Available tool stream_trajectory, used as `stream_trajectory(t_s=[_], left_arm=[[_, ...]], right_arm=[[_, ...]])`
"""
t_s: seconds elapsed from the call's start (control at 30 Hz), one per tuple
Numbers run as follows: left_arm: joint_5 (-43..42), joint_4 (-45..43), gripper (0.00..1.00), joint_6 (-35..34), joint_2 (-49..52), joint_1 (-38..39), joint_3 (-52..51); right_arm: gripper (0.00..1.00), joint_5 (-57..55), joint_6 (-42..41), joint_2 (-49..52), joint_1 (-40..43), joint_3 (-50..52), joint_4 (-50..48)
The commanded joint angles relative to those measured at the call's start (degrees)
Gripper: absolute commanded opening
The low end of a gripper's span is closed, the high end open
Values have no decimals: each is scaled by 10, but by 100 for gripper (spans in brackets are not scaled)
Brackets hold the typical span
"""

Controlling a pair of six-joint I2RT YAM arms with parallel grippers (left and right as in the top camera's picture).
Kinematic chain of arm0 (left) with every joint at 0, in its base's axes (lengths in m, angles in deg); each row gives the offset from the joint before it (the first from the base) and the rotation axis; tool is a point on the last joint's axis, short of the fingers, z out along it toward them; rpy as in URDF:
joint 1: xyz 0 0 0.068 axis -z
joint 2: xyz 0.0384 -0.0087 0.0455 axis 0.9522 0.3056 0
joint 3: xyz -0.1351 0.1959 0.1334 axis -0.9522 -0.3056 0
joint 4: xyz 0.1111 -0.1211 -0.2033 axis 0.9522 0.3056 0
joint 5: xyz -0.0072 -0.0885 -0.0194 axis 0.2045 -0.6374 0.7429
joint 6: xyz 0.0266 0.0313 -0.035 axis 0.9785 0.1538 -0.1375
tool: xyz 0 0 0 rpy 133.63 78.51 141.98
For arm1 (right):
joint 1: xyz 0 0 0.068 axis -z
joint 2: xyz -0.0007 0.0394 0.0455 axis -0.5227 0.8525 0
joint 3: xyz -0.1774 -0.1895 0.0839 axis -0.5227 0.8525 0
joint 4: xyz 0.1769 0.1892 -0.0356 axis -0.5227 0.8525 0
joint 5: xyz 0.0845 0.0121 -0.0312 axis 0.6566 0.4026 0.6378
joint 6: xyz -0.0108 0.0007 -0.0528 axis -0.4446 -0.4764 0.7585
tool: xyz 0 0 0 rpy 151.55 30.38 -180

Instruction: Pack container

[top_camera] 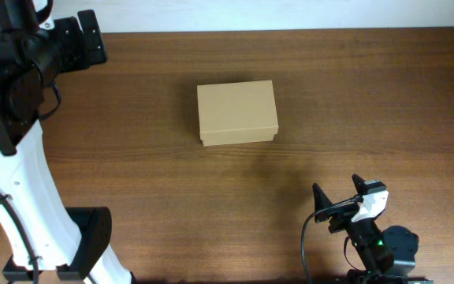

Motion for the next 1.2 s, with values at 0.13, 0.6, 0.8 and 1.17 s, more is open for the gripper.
stream_trajectory(t_s=[0.13,0.6,0.8,1.17], left_arm=[[13,-116,100,3,-182,0,-226],[13,-566,100,3,-606,0,-921],[13,-656,100,3,-747,0,-1145],[13,-880,100,3,-916,0,-1481]], right_arm=[[99,7,1,-7,-4,5,-3],[99,7,1,-7,-4,5,-3],[99,7,1,-7,-4,5,-3],[99,7,1,-7,-4,5,-2]])
